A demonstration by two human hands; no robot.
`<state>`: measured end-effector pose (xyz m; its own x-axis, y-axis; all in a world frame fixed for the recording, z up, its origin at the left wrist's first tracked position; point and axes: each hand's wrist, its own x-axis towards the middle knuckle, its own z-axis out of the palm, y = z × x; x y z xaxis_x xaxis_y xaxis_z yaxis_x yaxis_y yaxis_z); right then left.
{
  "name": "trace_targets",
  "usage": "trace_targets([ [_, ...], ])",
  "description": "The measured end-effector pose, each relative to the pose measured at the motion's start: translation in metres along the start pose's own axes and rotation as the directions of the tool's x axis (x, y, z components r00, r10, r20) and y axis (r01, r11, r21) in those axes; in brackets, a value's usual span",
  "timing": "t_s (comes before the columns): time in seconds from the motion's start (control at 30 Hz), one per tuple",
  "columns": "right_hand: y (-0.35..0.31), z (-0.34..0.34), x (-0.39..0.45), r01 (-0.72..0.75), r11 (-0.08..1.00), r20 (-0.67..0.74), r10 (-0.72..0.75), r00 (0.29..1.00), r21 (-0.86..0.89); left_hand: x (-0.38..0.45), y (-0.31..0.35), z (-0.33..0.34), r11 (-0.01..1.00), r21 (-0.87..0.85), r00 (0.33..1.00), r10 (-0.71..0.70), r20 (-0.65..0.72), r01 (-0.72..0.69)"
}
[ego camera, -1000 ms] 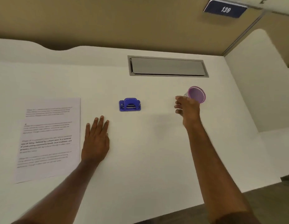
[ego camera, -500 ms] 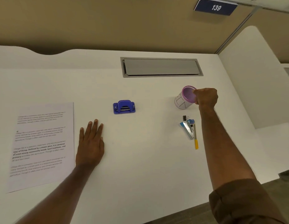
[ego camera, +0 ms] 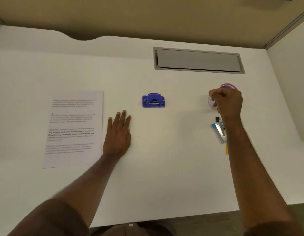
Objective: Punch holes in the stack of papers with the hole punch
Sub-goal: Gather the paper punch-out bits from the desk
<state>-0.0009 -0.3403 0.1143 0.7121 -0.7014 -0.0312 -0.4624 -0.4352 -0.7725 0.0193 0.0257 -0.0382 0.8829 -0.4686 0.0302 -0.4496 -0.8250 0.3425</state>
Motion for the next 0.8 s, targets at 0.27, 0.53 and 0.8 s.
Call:
trace_targets([
  [0.27, 0.018, 0.117, -0.151, 0.308, 0.921, 0.564, -0.126, 0.816, -0.240, 0.001, -0.003, 0.005, 1.000, -0.017, 1.000, 0.014, 0.000, -0.014],
  [0.53, 0.005, 0.165, -0.168, 0.453, 0.814, 0.553, -0.203, 0.808, -0.363, 0.001, -0.002, 0.005, 1.000, -0.009, 1.000, 0.002, 0.024, -0.002],
  [0.8, -0.002, 0.176, -0.167, 0.571, 0.674, 0.592, -0.241, 0.769, -0.468, 0.001, 0.000, 0.000, 0.999, -0.042, 1.000, -0.001, 0.016, 0.002],
])
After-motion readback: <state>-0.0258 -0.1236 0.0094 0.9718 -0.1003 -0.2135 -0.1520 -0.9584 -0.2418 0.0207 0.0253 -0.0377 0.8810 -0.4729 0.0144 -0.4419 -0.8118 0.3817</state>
